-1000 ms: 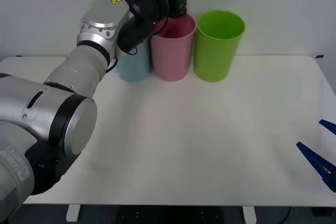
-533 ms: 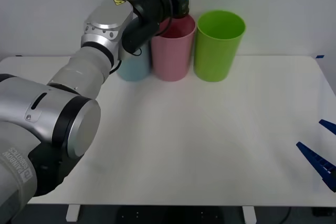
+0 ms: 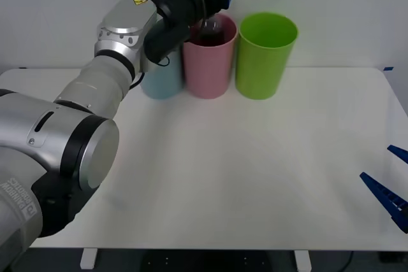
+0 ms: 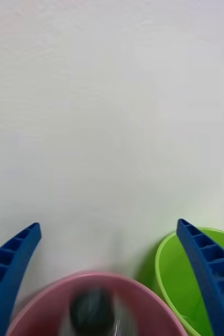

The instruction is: Grasp the object on the table and drop it into the matching bin: aluminum can to the light blue bin, PET bottle to the pink bin.

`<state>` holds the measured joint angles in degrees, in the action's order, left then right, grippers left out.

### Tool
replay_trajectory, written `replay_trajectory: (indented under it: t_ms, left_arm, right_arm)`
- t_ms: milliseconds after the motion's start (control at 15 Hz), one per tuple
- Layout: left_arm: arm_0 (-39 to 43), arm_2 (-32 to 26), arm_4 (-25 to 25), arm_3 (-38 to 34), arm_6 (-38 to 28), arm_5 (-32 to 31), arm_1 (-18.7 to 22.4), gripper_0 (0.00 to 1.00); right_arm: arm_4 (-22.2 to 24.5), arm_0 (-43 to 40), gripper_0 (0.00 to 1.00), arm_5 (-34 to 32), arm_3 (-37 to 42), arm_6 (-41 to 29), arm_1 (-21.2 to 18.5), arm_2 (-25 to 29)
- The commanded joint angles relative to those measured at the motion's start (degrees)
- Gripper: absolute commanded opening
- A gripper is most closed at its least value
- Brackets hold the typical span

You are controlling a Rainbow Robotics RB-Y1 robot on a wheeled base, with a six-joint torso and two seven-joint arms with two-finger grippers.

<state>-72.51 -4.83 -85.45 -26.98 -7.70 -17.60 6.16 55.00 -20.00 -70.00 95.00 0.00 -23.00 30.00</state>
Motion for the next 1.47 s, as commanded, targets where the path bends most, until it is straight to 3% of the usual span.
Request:
replay_trajectory:
  t_ms: [67, 467, 867, 1000, 1467]
  left_arm:
    - [0.6, 0.1, 1.4, 0.0, 0.1, -1.0, 0.6, 1.0]
    - [3.7, 3.3, 10.9, -1.3, 2.3, -5.7, 4.3, 1.0]
    - [15.2, 12.1, 24.4, -14.9, 2.5, -6.0, 10.1, 1.0]
    - [19.2, 14.8, 29.2, -19.7, 2.6, -6.2, 13.8, 1.0]
    - [32.3, 15.5, 36.6, -31.3, 2.9, -10.8, 24.2, 1.0]
  right_arm:
    - [0.0, 0.0, 1.0, 0.0, 0.0, 0.0, 0.0, 0.0]
    - [0.0, 0.0, 1.0, 0.0, 0.0, 0.0, 0.0, 0.0]
    - [0.0, 0.0, 1.0, 0.0, 0.0, 0.0, 0.0, 0.0]
    - [0.0, 0.0, 1.0, 0.0, 0.0, 0.0, 0.0, 0.0]
    - [0.0, 0.0, 1.0, 0.0, 0.0, 0.0, 0.0, 0.0]
